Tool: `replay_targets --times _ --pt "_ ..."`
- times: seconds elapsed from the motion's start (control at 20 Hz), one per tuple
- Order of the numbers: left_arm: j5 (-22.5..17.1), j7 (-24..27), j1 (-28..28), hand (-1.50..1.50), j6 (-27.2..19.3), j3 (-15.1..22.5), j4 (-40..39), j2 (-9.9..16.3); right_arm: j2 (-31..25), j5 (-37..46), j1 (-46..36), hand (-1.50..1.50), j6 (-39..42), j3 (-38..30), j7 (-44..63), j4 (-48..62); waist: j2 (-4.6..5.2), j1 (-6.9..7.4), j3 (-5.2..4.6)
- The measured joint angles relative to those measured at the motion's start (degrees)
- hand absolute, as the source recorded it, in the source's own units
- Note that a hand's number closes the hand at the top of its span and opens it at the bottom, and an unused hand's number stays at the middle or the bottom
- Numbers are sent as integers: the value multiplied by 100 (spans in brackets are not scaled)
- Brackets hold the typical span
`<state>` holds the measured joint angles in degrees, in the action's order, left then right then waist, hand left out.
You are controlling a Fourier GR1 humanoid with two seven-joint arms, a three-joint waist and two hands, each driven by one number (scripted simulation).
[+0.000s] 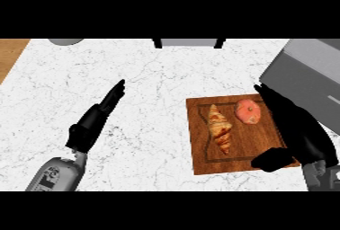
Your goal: Pick the squash from the cutting board and place it in the cardboard box
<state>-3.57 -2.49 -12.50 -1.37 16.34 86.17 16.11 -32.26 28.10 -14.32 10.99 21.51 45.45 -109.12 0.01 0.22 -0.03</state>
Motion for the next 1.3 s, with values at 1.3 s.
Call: replay_targets --times 1.3 --pt "693 -240 43 0 659 -685 161 -655 1532 1667 -261 -150 325 -745 -1366 2198 -1 -11 2"
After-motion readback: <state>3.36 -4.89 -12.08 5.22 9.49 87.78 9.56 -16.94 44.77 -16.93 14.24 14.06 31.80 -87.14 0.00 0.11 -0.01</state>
